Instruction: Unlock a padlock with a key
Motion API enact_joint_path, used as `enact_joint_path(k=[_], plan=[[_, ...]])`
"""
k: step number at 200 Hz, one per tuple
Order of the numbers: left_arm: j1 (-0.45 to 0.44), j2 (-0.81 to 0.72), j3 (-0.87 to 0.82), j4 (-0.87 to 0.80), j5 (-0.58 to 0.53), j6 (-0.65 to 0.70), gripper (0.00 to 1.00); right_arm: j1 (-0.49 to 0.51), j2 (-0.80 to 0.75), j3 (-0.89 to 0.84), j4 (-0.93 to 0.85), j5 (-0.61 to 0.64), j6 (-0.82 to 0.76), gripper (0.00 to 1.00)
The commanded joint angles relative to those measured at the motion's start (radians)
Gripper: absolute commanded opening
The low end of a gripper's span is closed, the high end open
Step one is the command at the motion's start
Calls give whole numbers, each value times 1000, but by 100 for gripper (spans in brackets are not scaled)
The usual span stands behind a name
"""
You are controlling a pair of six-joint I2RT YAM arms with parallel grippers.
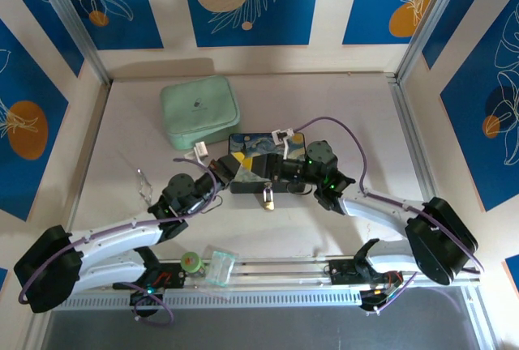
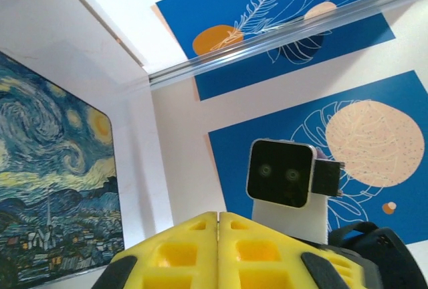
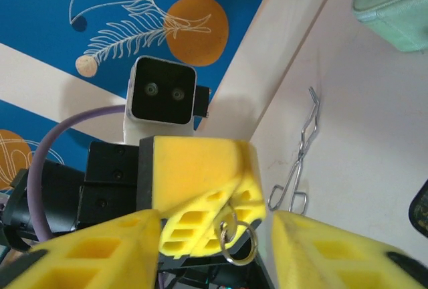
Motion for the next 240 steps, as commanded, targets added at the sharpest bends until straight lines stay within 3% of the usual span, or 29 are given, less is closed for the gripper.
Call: enact_joint_path(k=[1, 22, 66, 87, 177, 194, 206, 240], plan=[[8, -12, 30, 37, 19, 12, 0, -9, 18, -8, 76, -36, 23, 43], [8, 5, 50, 3, 36, -11, 0, -5, 31, 4, 77, -62, 18, 34], [5, 32, 25, 77, 24, -36, 0, -11, 33, -15, 88, -59, 29, 32], [6, 42, 28, 82, 30, -41, 0, -13, 42, -15, 100, -72, 37, 22], [6, 68, 38, 127, 24, -72, 0, -17, 84, -63, 221, -74, 119, 16], [5, 57, 53, 100, 32, -57, 0, -22, 75, -69, 219, -67, 117, 15], [6, 54, 65, 73, 38, -49, 0, -22, 73, -65, 217, -68, 118, 7], [5, 41, 60, 13, 19, -72, 0, -25, 60, -68, 210, -77, 122, 5]])
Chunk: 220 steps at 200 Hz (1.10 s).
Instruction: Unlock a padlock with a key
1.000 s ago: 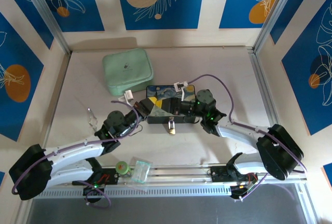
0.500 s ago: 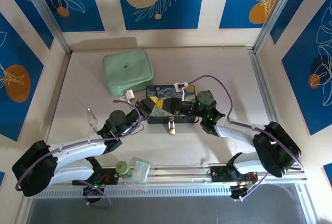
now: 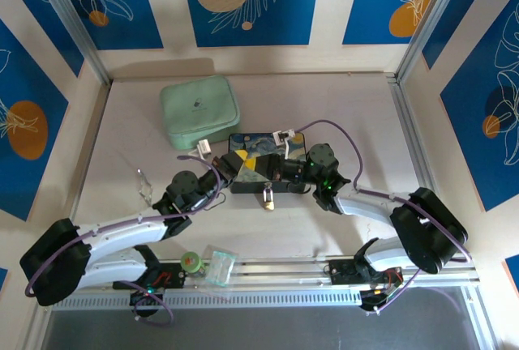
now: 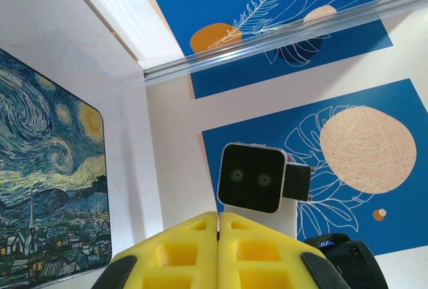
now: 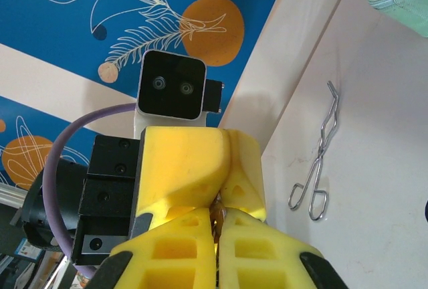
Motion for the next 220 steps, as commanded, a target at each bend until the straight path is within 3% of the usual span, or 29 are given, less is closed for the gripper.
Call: enact_joint_path(k=[1, 21, 26, 46, 59, 70, 107, 145, 178, 220], plan=[[3, -26, 36, -28, 4, -20, 0, -2, -25, -17, 1, -11, 1, 5], [4, -45, 50, -123, -4, -20, 0, -6, -46, -25, -32, -5, -14, 4], [4, -50, 51, -136, -9, -17, 5, -7, -51, -28, -38, -5, -16, 4], [4, -79, 45, -173, -39, -11, 44, -16, -70, -41, -59, -8, -19, 4], [4, -110, 54, -240, -57, 15, 82, -26, -89, -50, -89, -14, -27, 4], [4, -140, 80, -341, -67, 49, 100, -35, -108, -63, -114, -11, -37, 4], [2, -190, 208, -743, -96, 134, 100, -63, -210, -93, -269, 7, -96, 4], [-4, -149, 222, -802, -25, 166, 100, -88, -310, -79, -523, 32, -184, 4], [-53, -87, 274, -953, -76, 188, 100, -89, -391, -85, -708, 106, -239, 4], [-155, 26, 261, -862, -144, 233, 93, -104, -426, -120, -855, 155, -270, 4]])
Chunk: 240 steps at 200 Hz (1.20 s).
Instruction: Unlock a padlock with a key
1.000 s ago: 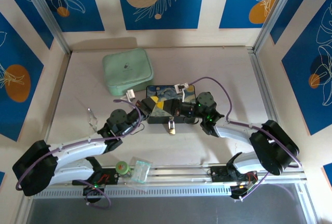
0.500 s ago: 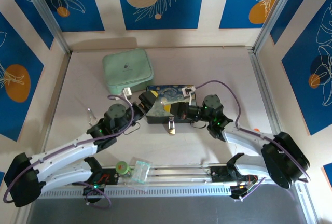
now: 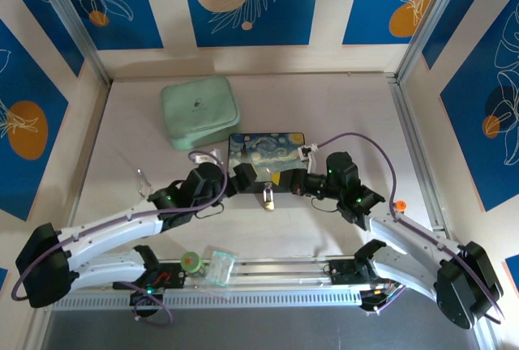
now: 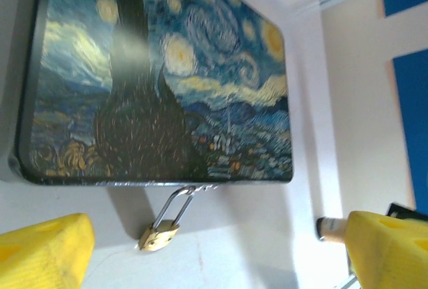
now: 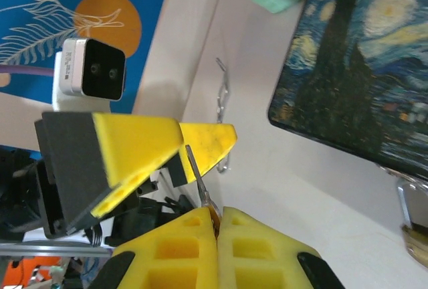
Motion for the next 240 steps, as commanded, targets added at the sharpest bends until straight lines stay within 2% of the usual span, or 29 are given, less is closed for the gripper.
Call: enact_joint_path(k=[1, 26, 58, 91, 109, 141, 165, 210, 240], plan=[[-63, 57, 24, 17, -74, 60, 93, -15, -3, -33, -143, 42, -44, 4], [-94, 150, 74, -10, -108, 63, 90, -19, 20, -45, -170, 48, -42, 3], [-138, 249, 72, 52, -103, 24, 74, -22, 18, -23, -313, 99, -82, 3], [-177, 349, 90, 63, -115, -1, 68, -40, 9, -18, -390, 105, -122, 3], [-182, 399, 117, 57, -119, 36, 63, -58, 1, -13, -440, 117, -131, 3], [-187, 499, 222, -72, -156, 115, 60, -86, -39, -23, -496, 140, -142, 3], [-188, 548, 232, -42, -164, 141, 56, -98, -63, -37, -511, 133, -142, 3], [-196, 626, 252, -40, -150, 123, 55, -104, -77, -57, -509, 115, -129, 3], [-200, 658, 256, -45, -150, 108, 51, -104, -90, -75, -506, 107, -119, 4]])
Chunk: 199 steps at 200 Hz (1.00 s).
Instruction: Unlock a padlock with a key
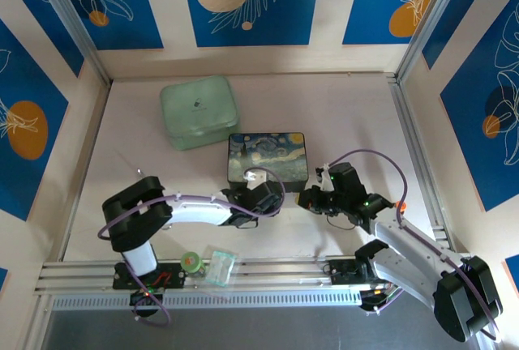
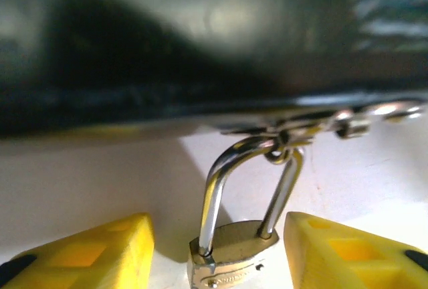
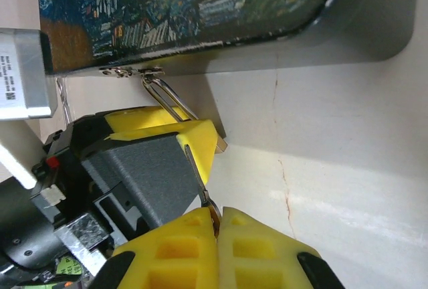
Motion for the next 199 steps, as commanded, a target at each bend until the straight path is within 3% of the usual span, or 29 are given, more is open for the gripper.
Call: enact_joint_path(k=[1, 43, 87, 145, 173, 199], plan=[[-15, 23, 24, -22, -18, -1, 51, -4, -18, -20, -19, -23, 6, 4], [-18, 9, 4, -8, -40, -17, 32, 0, 7, -47, 52, -74, 45, 4], [-18, -37, -19, 29, -48, -27, 22, 22, 54, -99, 175, -136, 122, 4], [-11, -73, -29, 59, -21, -75, 18, 26, 82, -131, 227, -174, 155, 4], [5, -77, -23, 64, 16, -149, 19, 29, 142, -146, 311, -231, 149, 4], [27, -53, -22, 100, 68, -231, 19, 39, 206, -150, 370, -210, 97, 4]])
